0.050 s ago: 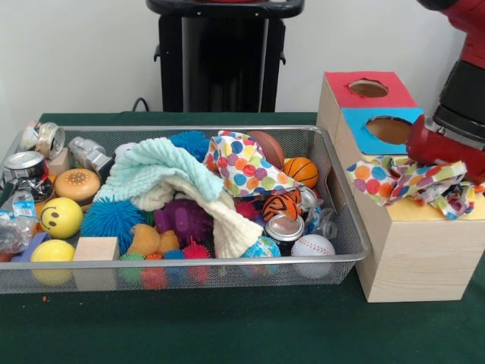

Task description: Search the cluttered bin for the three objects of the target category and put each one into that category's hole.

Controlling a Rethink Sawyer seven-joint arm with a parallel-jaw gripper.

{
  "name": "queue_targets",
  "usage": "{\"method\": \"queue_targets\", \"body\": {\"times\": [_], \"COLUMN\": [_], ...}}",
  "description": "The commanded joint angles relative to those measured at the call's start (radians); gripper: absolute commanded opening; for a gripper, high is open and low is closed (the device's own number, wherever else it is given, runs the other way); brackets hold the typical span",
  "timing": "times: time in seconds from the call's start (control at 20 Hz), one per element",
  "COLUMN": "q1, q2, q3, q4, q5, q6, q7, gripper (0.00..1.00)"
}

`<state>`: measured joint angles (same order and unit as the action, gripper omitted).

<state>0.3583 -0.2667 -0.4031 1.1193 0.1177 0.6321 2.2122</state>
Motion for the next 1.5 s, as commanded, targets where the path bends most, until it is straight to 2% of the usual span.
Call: {"method": "queue_targets", "body": {"times": [0.05,0.15,0.6,0.95,1.15,1.5], "q1": [-0.147,-0.196,-0.350,-0.460,-0.487,-0.493], "q2": [0.115,0.095,0.042,0.017,0.015,0.019], "q3": [0.271,0.325,0.457,0.538,0.559,0.577], "q4": [0.202,0.242,0.331,0.358,0.345,0.323], "q5": [-0.008,-0.034,-0.134,-0.225,-0.270,-0.345], "q6": [-0.259,-0.298,-0.324,-0.261,-0.213,-0.206], "q7": [0.038,-0.011,-0.133,-0.210,-0.207,-0.162], "gripper": [0.00,0.00,0.00,0.00,0.00,0.00]}}
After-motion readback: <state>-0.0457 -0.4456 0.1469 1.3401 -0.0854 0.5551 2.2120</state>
